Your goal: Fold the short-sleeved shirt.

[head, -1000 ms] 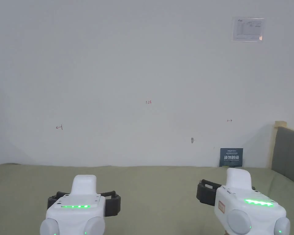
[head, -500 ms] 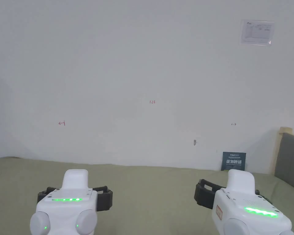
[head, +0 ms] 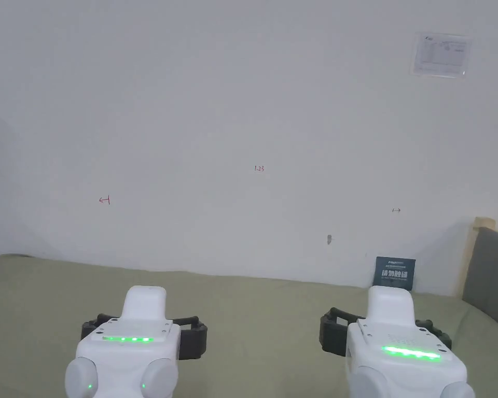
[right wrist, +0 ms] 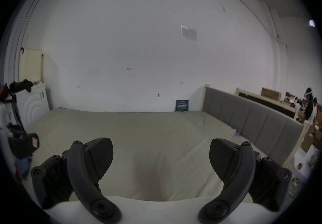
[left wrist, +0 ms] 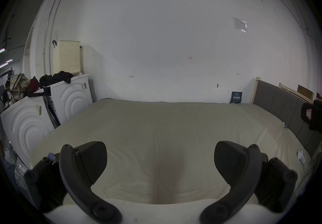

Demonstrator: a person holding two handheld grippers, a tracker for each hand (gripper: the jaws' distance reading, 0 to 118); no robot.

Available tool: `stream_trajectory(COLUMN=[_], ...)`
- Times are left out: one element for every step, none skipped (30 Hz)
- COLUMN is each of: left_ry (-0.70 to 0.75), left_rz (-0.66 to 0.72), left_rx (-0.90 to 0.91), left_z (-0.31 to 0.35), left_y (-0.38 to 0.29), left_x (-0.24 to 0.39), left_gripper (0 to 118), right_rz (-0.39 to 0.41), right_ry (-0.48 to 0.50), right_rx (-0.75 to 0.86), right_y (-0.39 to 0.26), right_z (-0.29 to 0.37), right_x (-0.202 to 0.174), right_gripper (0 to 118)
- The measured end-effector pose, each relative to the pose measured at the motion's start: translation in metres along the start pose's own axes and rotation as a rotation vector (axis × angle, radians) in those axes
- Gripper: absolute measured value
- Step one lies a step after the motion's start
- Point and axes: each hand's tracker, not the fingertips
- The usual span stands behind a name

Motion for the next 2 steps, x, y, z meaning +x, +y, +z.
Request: stream_trajectory(left_ry=[-0.003, -0.004], left_rz=[0.000, 0.001], left_rx=[0.004, 0.004], left_z=[0.0006, -0.0005], left_y=[0.0007, 0.0012], left_x=[0.0002, 0.0002], left_gripper=[118, 118], right_rz=[-0.016, -0.023], right_ry=[0.026, 0.043], right_rx=[-0.005, -0.009], right_y=[0.0013, 0.0023], right_z=[0.0002, 0.0016], right_x=[0.0009, 0.0022], right_gripper=[112, 112])
